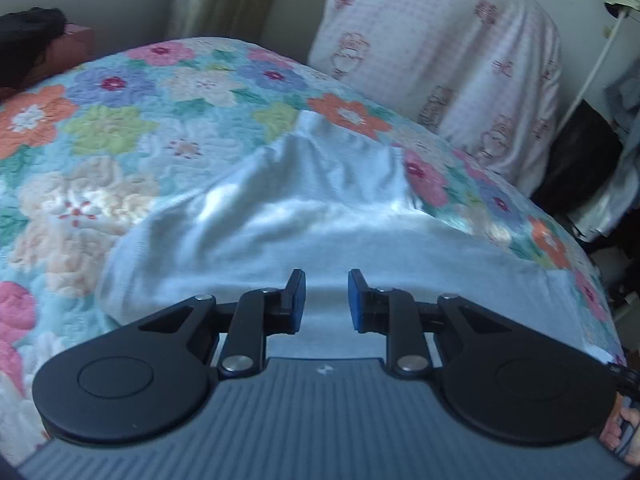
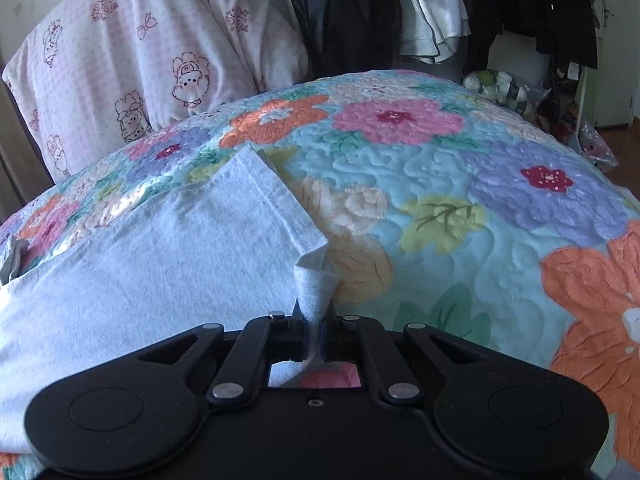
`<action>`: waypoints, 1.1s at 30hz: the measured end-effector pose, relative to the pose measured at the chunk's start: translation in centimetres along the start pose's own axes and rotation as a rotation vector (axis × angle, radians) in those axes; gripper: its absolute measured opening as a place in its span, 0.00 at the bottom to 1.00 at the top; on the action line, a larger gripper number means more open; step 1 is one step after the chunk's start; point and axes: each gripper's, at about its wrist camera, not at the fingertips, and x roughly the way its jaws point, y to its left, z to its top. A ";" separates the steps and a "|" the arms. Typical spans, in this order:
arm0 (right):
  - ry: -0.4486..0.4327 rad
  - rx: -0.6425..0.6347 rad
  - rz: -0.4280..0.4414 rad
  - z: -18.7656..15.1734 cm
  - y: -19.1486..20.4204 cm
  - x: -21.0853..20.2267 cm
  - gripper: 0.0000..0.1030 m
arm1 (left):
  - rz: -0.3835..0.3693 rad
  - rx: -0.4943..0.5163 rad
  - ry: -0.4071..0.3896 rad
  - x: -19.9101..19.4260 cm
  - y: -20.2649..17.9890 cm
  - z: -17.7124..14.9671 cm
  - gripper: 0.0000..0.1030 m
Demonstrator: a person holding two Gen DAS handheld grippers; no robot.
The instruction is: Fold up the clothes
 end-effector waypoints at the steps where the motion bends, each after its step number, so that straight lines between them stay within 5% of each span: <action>1: 0.002 -0.010 -0.009 0.1 0.3 0.0 0.05 | -0.026 0.014 0.045 1.4 -1.5 -0.5 0.32; 5: -0.031 -0.047 0.022 2.3 2.2 -1.7 0.05 | 0.006 0.134 0.176 6.1 -5.6 -3.2 0.38; 8: -0.039 -0.042 0.159 4.1 4.9 -3.1 0.06 | 0.052 0.111 0.260 8.2 -5.4 -5.0 0.40; 15: 0.049 -0.033 0.535 5.9 15.0 -4.0 0.08 | -0.031 0.014 0.216 6.1 -2.6 -3.1 0.41; 18: 0.134 -0.134 0.674 4.9 21.4 -3.4 0.08 | -0.085 -0.073 0.190 5.0 -0.1 -2.2 0.41; 21: 0.237 -0.211 0.817 2.6 26.9 -2.9 0.08 | -0.062 -0.126 0.162 3.9 1.9 -1.6 0.41; 26: 0.290 -0.322 0.849 -2.4 32.3 -1.9 0.08 | 0.050 -0.056 0.076 2.1 2.5 -0.9 0.41; 30: 0.359 -0.267 0.853 -5.0 32.6 -0.3 0.09 | -0.047 -0.108 0.064 1.8 3.2 -0.6 0.41; 33: 0.328 -0.291 0.899 -5.3 32.3 -1.6 0.09 | -0.119 -0.150 0.056 2.0 3.4 -0.4 0.41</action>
